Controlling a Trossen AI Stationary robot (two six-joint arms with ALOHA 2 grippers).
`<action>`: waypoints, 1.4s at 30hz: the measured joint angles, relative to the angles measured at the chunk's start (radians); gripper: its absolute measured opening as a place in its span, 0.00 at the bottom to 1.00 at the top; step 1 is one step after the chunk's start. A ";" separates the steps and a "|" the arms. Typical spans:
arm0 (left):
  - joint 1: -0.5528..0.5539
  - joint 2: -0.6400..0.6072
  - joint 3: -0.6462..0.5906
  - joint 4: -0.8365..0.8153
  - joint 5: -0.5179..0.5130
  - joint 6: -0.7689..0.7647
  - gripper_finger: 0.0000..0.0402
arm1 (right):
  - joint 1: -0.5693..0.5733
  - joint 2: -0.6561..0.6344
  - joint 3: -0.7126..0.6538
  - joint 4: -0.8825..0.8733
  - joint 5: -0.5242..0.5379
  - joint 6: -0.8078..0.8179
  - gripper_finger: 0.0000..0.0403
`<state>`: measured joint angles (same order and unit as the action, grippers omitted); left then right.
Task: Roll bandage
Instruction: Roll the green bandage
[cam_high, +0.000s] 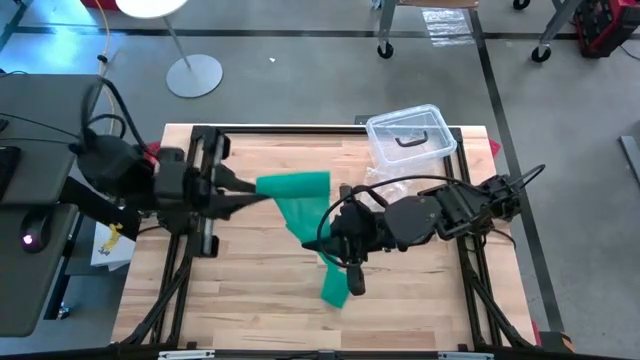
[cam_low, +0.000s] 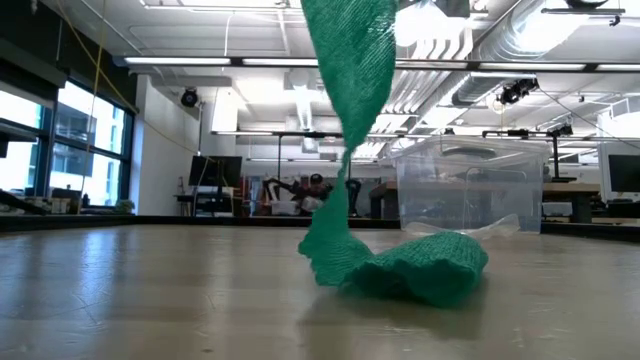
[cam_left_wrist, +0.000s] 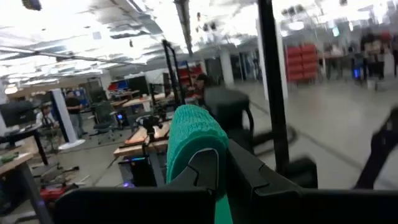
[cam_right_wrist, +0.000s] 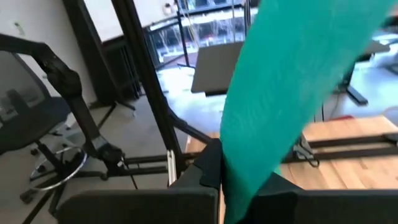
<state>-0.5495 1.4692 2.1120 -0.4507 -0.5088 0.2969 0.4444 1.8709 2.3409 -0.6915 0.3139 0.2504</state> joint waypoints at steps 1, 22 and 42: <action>0.000 0.005 0.000 -0.005 0.010 0.014 0.02 | -0.004 0.000 0.000 0.004 0.000 -0.004 0.00; 0.000 0.015 0.000 -0.053 0.045 0.084 0.02 | -0.026 -0.102 0.000 -0.067 -0.033 0.027 0.47; 0.000 0.015 0.000 -0.021 0.045 0.042 0.02 | 0.017 -0.148 0.001 0.107 0.288 -0.546 0.47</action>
<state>-0.5495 1.4837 2.1120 -0.4722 -0.4634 0.3388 0.4615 1.7233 2.3417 -0.5843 0.6022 -0.2956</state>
